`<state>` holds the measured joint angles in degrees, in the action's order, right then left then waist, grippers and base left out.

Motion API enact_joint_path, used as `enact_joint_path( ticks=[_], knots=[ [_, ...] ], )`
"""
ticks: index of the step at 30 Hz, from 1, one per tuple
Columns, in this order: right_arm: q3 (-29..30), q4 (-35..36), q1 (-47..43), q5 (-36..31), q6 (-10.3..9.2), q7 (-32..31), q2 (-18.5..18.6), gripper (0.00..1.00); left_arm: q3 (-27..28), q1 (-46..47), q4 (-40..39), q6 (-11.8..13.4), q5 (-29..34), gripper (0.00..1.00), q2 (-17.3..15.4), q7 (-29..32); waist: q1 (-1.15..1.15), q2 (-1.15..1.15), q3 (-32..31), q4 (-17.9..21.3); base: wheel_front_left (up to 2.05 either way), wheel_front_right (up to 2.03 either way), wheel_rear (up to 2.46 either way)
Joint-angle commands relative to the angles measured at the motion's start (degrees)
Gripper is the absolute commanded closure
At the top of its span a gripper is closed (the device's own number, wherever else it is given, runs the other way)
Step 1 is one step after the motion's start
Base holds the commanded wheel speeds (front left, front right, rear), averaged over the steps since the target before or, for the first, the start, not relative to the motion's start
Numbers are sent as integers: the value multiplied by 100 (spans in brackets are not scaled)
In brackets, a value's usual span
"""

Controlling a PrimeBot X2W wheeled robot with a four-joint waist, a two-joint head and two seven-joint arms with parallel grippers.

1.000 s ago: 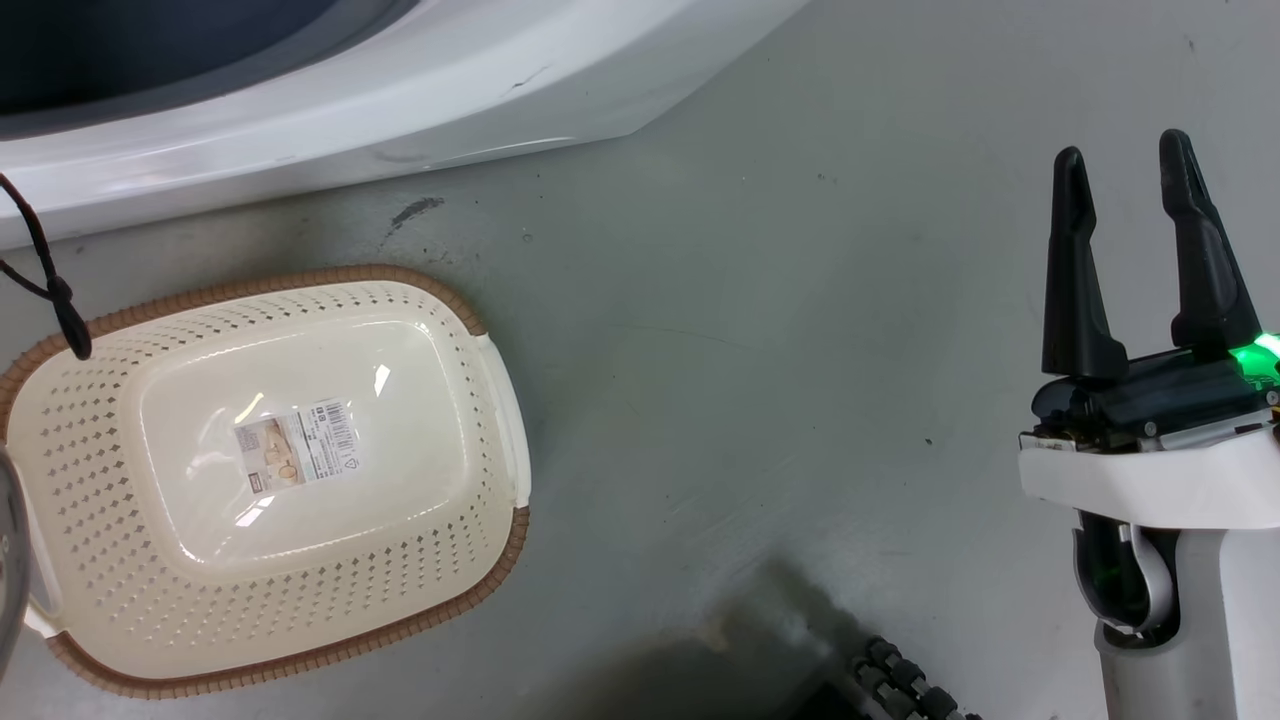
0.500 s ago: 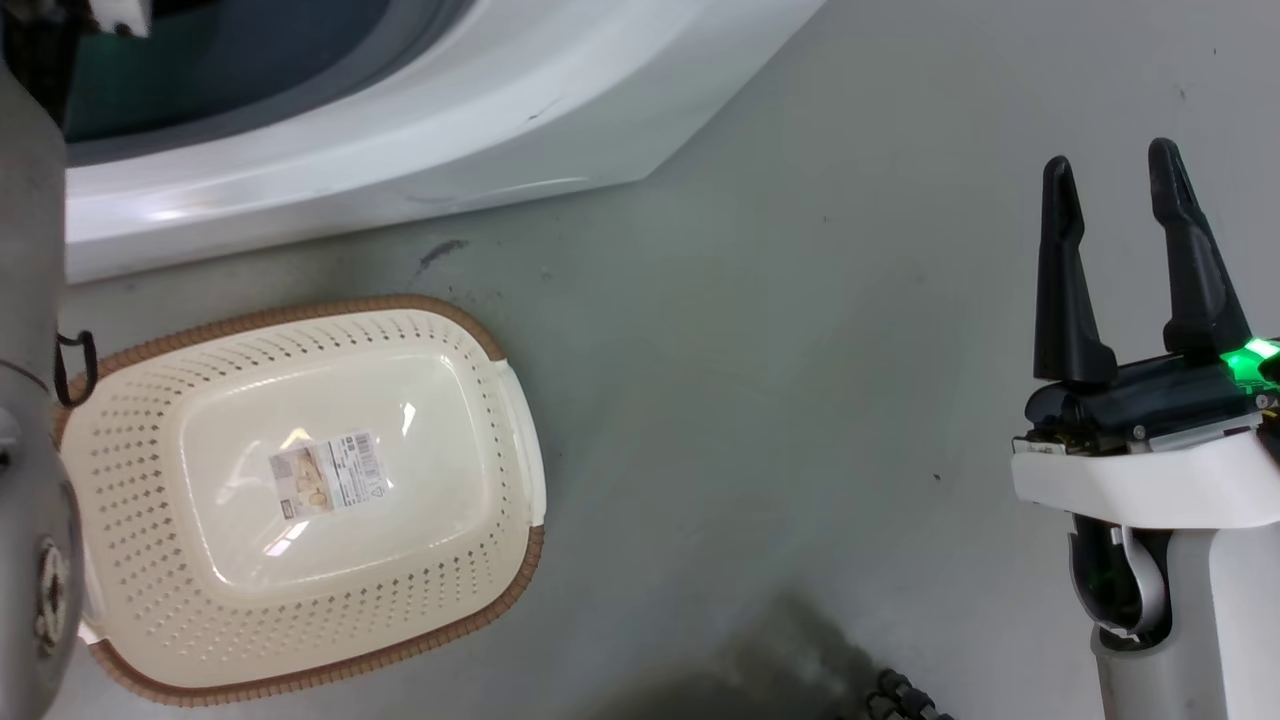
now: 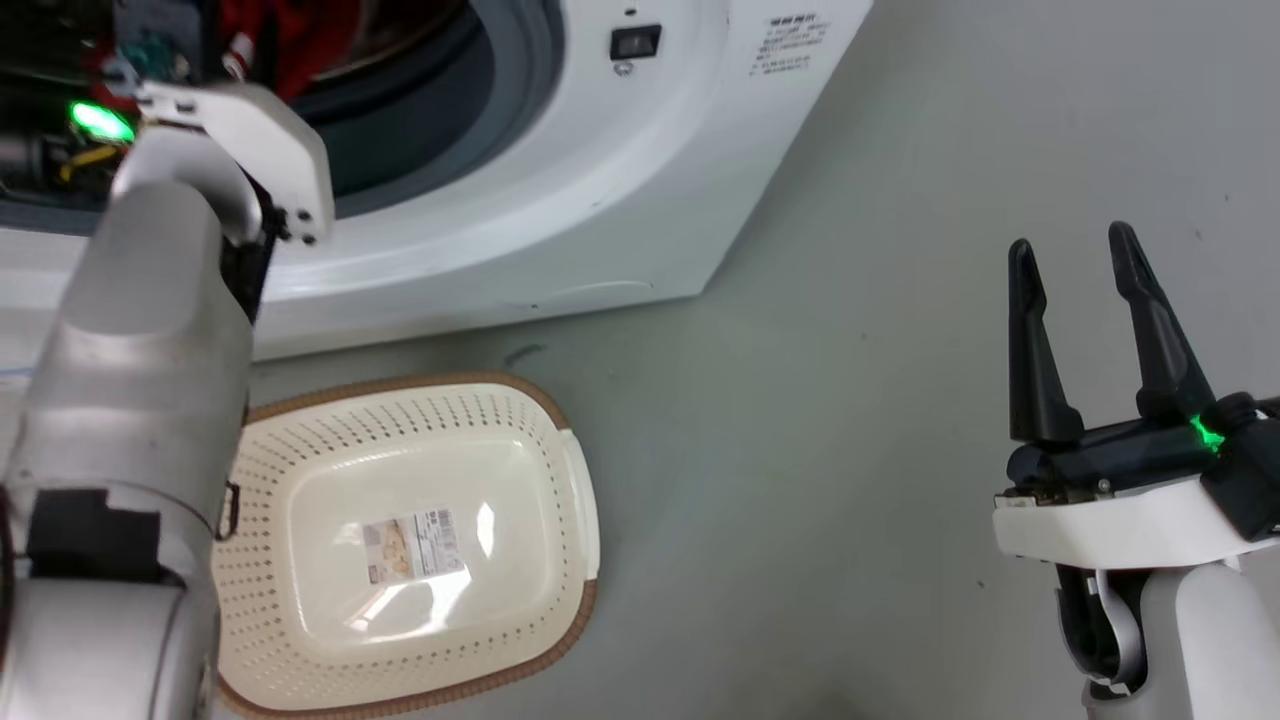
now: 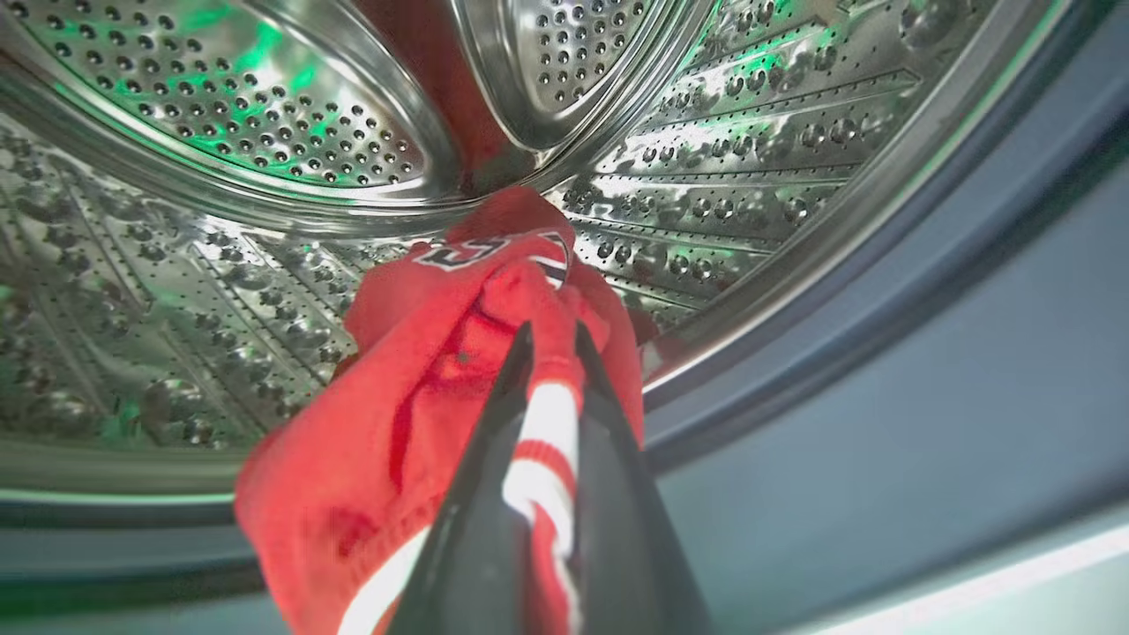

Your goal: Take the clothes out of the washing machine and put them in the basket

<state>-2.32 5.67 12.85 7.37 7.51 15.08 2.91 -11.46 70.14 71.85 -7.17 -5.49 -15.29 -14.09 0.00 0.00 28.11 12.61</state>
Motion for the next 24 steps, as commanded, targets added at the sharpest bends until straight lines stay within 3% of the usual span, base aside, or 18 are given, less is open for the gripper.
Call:
enact_joint_path(
  ticks=[1,8,24],
  knots=[
    [16,-23,-88,-62,-4,14,-4,0,-12,-210,-88,-14,-66,100,44,-63,0,0,-382,-216,0,0,0],
    [91,-120,-390,-208,-4,14,-4,0,-112,-1137,-944,-22,-284,100,235,-121,0,0,-1021,-513,0,0,0],
    [140,-268,-1059,-380,-4,14,-4,0,-145,-3215,-3725,-13,-754,100,89,-125,0,0,-2102,-969,0,0,0]
  ],
)
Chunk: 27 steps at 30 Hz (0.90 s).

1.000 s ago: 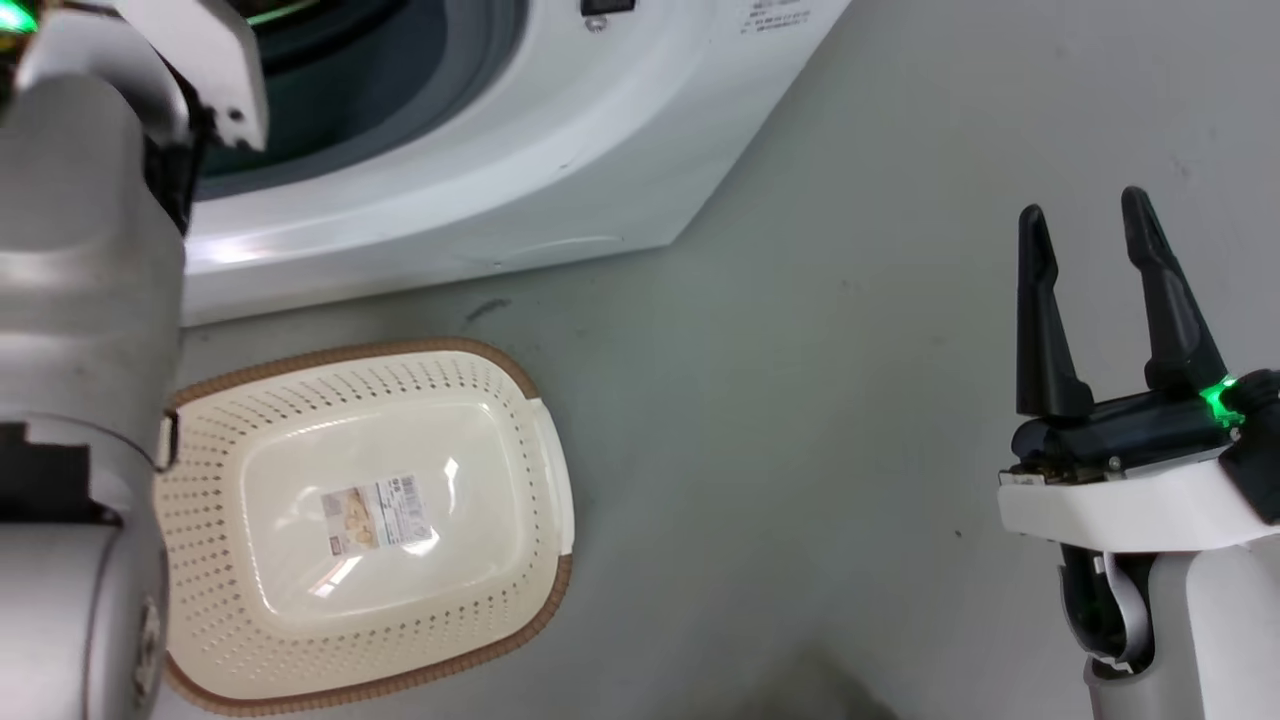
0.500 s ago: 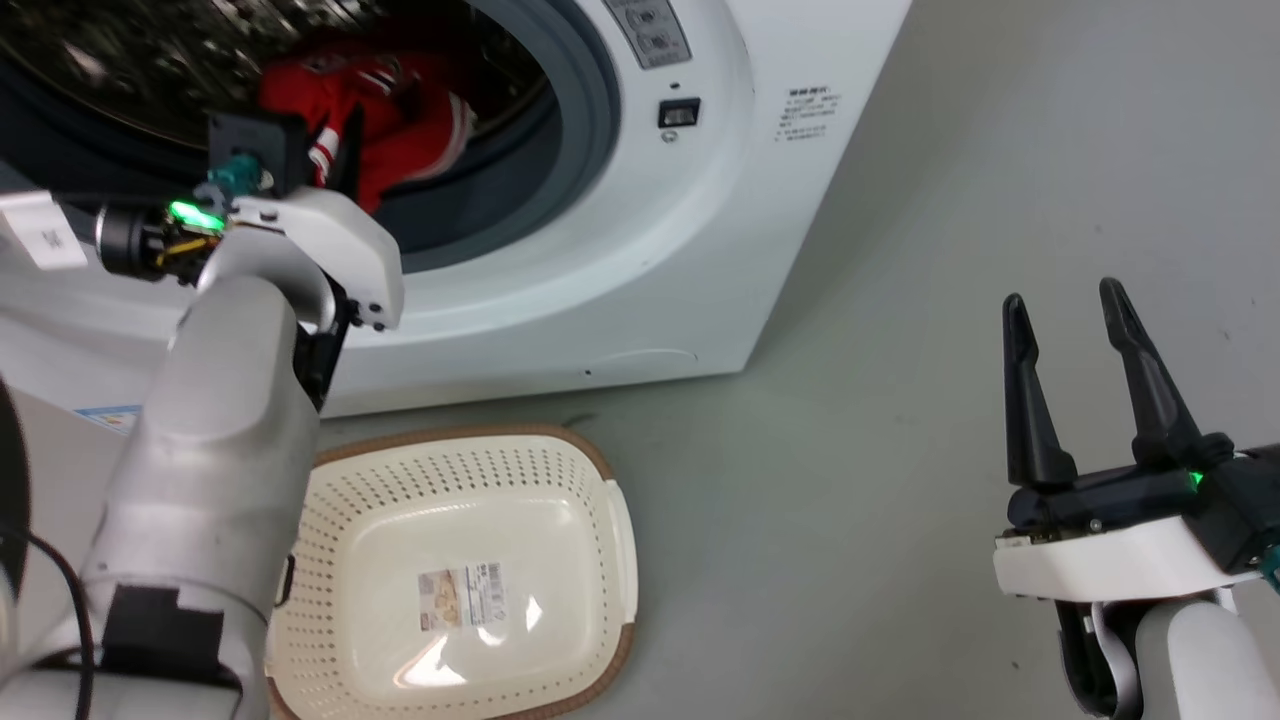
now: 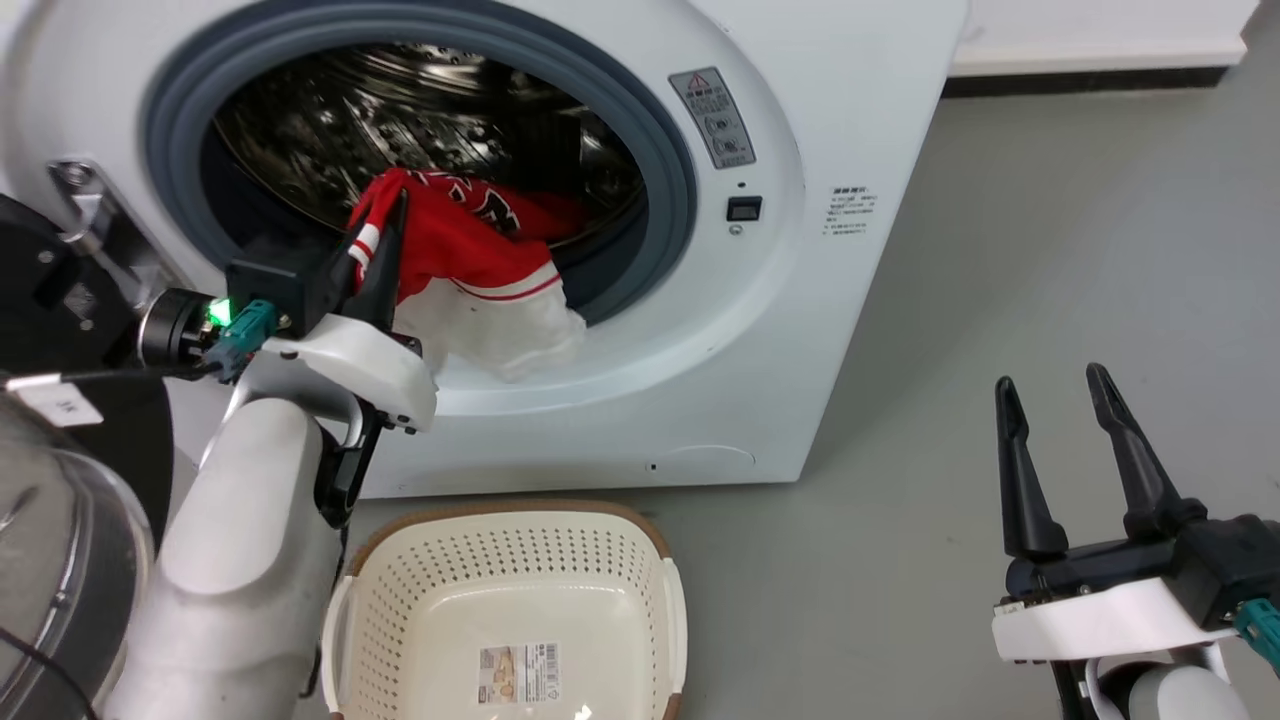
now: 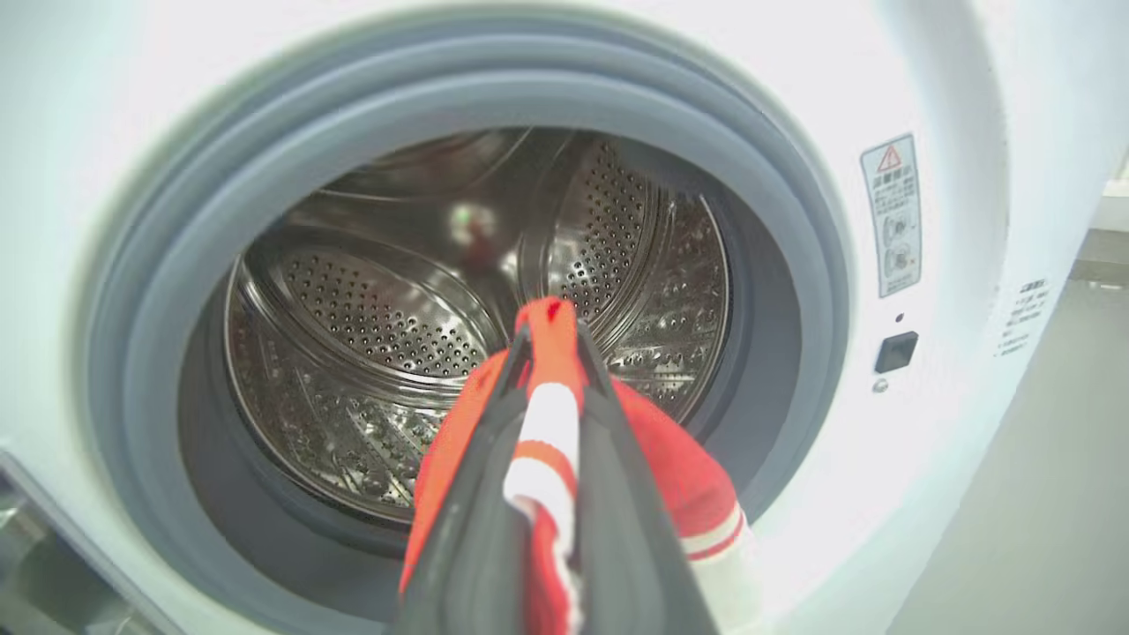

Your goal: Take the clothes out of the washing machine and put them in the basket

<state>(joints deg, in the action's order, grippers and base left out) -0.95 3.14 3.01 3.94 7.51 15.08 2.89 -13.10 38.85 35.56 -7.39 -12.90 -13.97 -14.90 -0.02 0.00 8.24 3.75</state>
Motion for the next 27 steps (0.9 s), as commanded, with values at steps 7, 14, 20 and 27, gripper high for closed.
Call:
enact_joint_path(
  ticks=[7,14,20,27],
  knots=[
    [18,-59,-300,-49,-4,14,-3,0,60,-650,-1354,36,-152,100,-155,94,2,0,-375,-184,0,0,0],
    [-6,-85,-417,-39,-4,14,-3,0,33,-1084,-2815,141,-163,100,-360,570,2,0,-491,-218,0,0,0],
    [-6,-102,-440,-1,-4,14,-3,0,-3,-1382,-3894,238,-173,100,-479,933,2,0,-540,-233,0,0,0],
    [6,-111,-414,13,-4,14,-3,0,-87,-1905,-4603,319,-215,100,-550,1213,2,0,-530,-228,0,0,0]
  ],
)
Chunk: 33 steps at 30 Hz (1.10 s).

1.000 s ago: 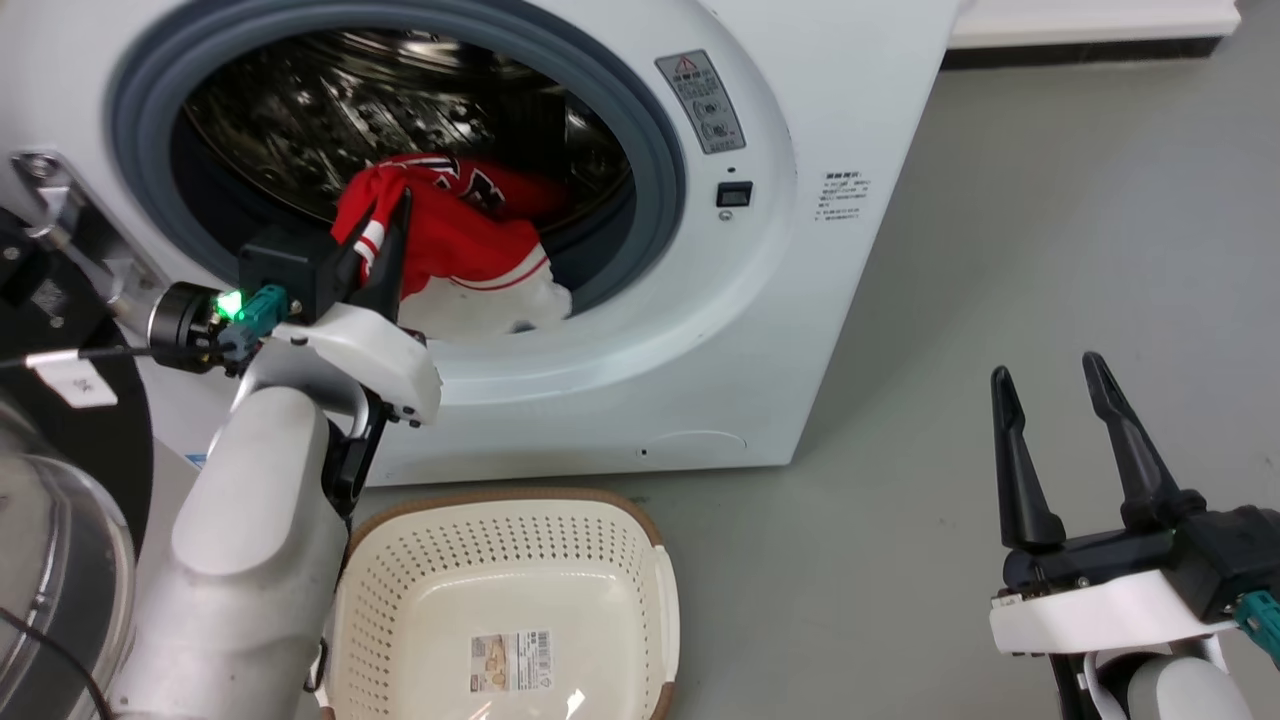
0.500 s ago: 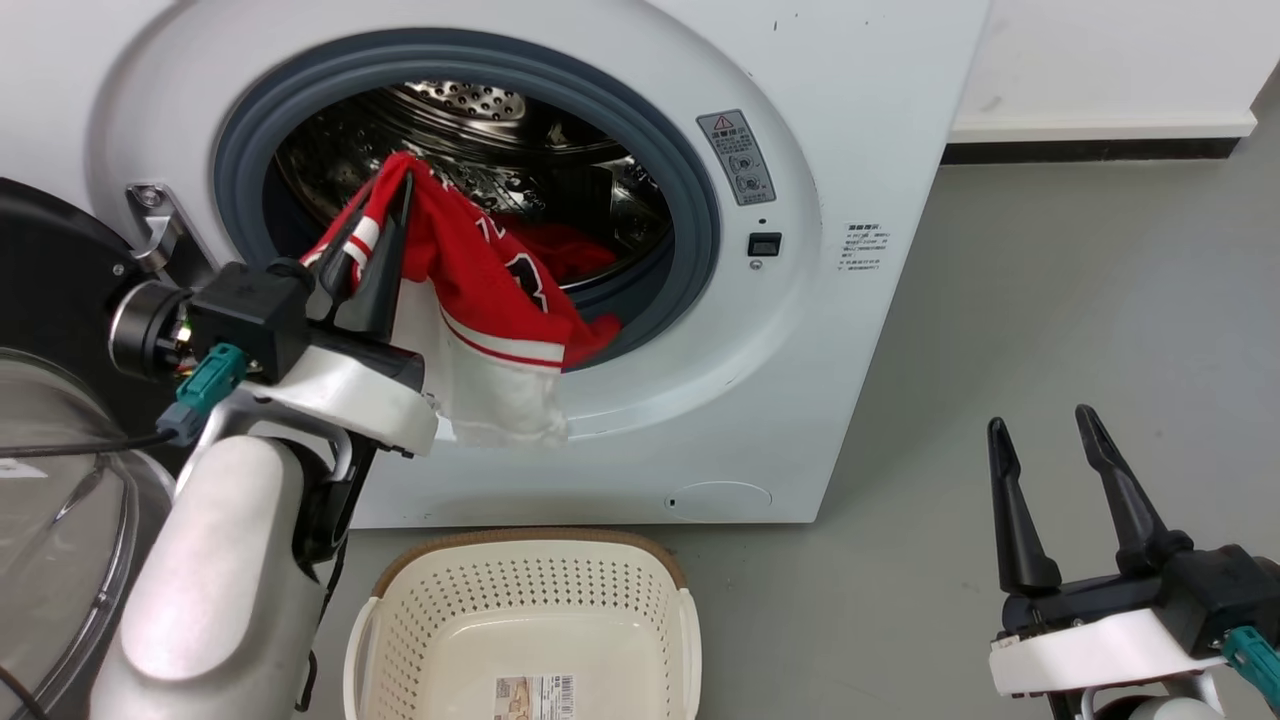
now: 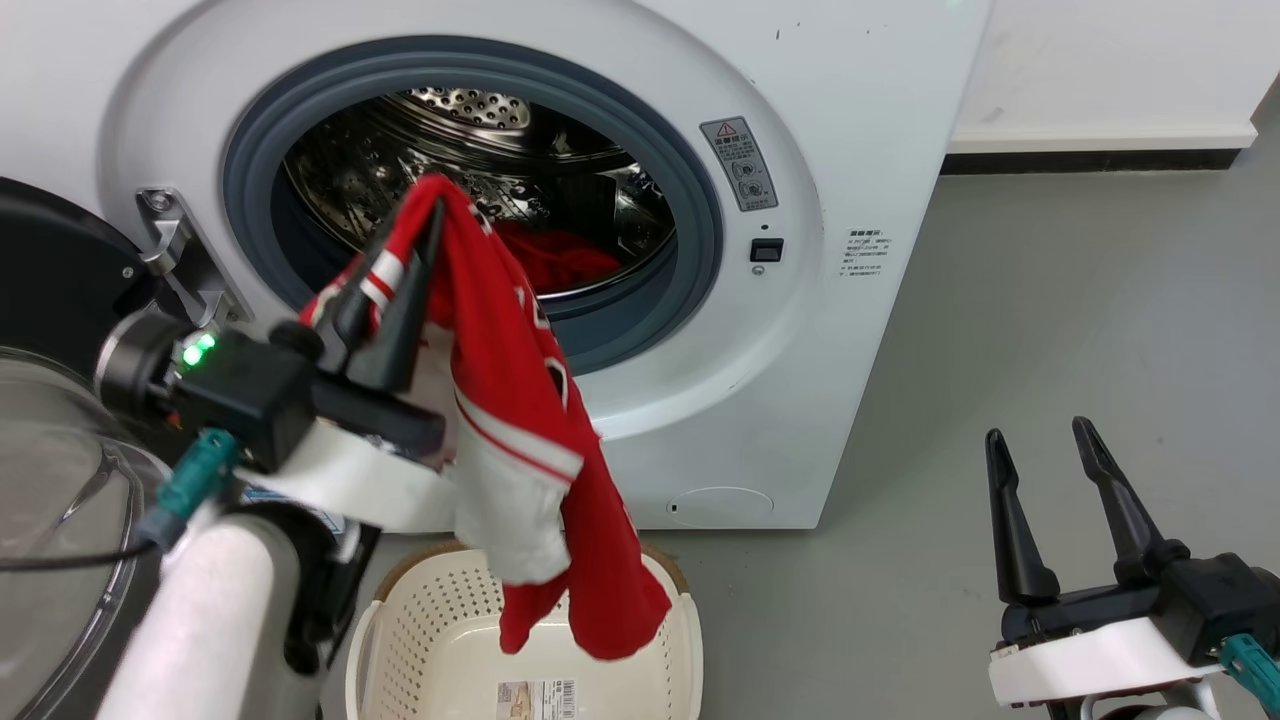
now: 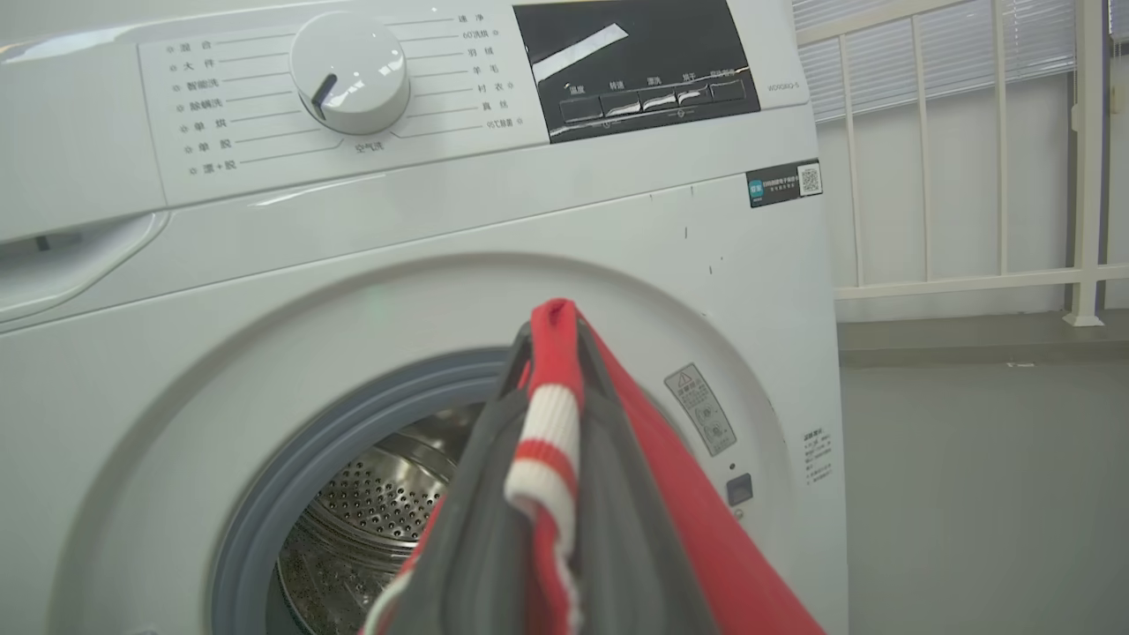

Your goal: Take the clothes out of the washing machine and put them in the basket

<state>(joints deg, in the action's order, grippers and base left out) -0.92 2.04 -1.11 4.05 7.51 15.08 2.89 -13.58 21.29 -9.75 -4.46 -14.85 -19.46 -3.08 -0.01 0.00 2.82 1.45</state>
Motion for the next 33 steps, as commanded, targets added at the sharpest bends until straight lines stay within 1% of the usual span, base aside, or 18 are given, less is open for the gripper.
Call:
enact_joint_path(
  ticks=[1,8,13,16,18,26,33],
  knots=[
    [3,1,9,5,-4,14,-3,0,-68,-245,-130,38,-28,100,1,61,1,0,24,6,0,0,0],
    [2,42,114,10,-4,14,-3,0,-264,-809,-277,96,-85,100,60,144,1,0,192,28,0,0,0],
    [12,81,229,-52,-4,14,-3,0,-452,-1141,-65,71,-123,100,112,78,1,0,496,22,0,0,0],
    [19,130,357,-72,-4,14,-3,0,-570,-1269,172,53,-177,100,201,-20,1,0,781,38,0,0,0],
    [34,163,455,-89,-4,14,-3,0,-605,-1281,399,35,-233,100,277,-125,1,0,1010,51,0,0,0],
    [66,298,904,-131,-4,13,-3,0,-761,-964,1680,-107,-362,100,396,-512,1,0,2011,213,0,0,0],
    [99,437,1279,-81,-4,14,-4,0,-923,-320,3182,-217,-468,100,465,-777,1,0,2824,375,0,0,0]
  ],
)
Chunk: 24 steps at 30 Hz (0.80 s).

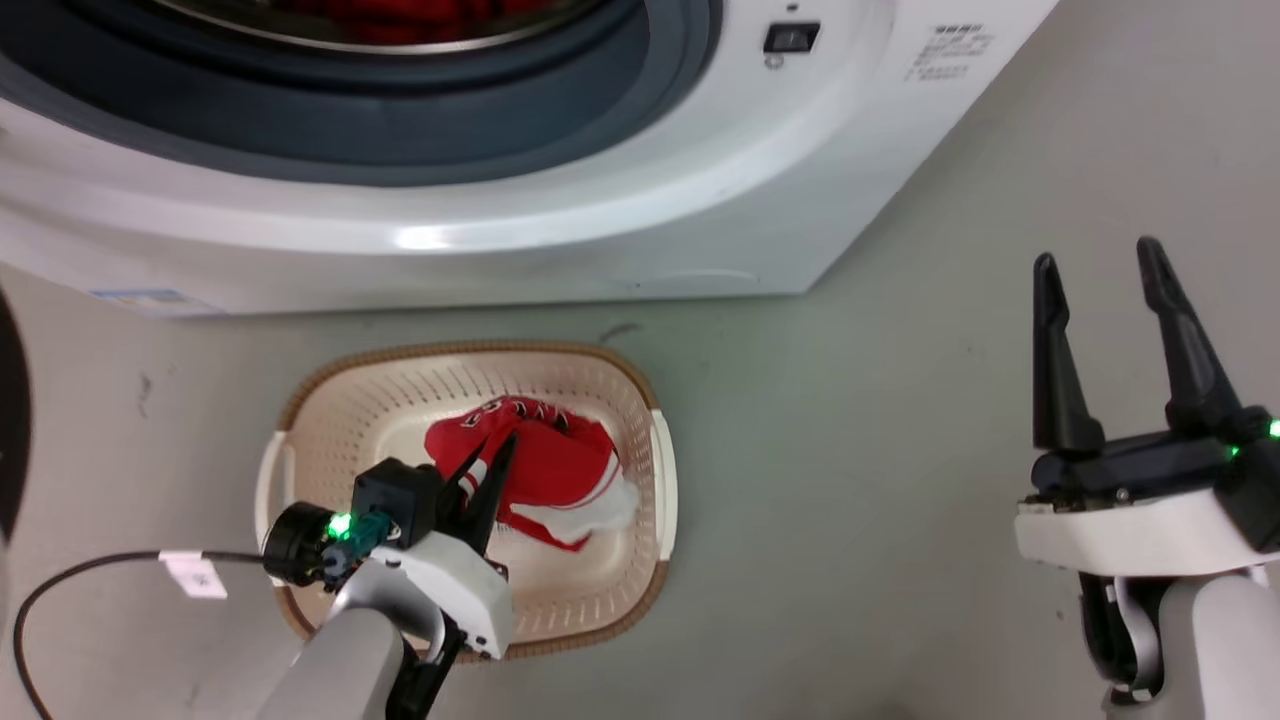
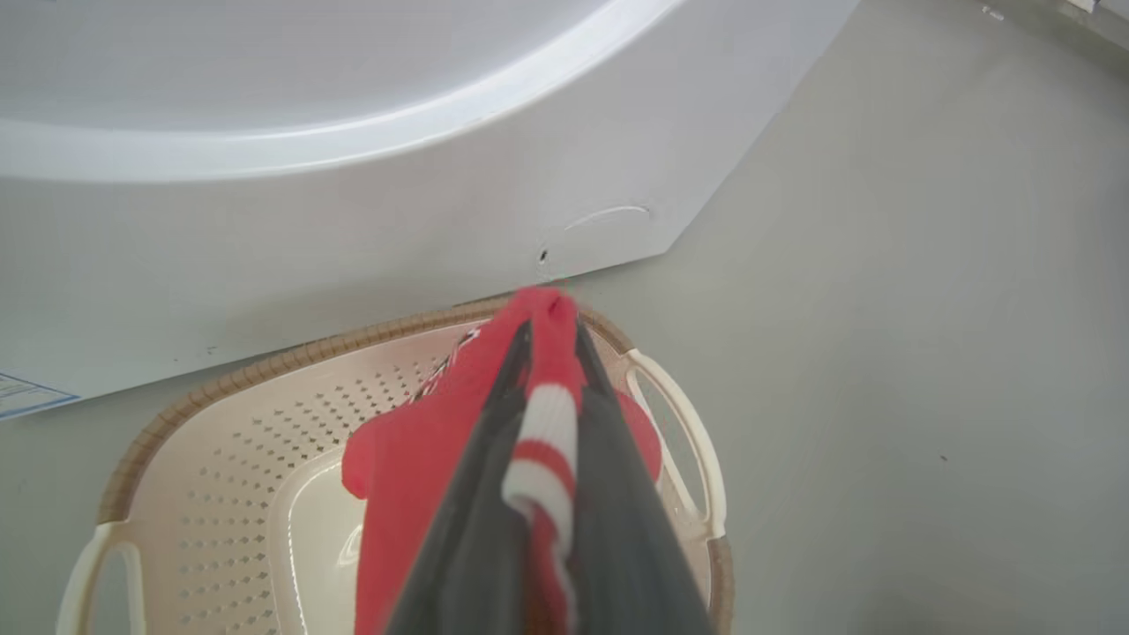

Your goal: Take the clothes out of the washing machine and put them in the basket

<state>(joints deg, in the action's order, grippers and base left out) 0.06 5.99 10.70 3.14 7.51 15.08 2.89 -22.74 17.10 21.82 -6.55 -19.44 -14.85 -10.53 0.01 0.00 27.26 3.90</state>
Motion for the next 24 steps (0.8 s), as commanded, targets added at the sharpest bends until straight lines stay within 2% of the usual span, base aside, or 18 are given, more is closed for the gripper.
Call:
enact_joint_path(
  ticks=[1,13,24],
  knots=[
    [14,53,153,17,-4,14,-5,0,-41,223,245,-26,-10,100,13,-68,-1,0,479,146,0,0,0],
    [153,282,717,111,-4,14,-5,0,-556,1957,2831,-86,-270,100,194,-195,-1,0,1832,343,0,0,0],
    [146,391,911,179,-4,14,-5,0,-951,3237,4638,-85,-458,100,425,-74,-1,0,2489,401,0,0,0]
  ],
)
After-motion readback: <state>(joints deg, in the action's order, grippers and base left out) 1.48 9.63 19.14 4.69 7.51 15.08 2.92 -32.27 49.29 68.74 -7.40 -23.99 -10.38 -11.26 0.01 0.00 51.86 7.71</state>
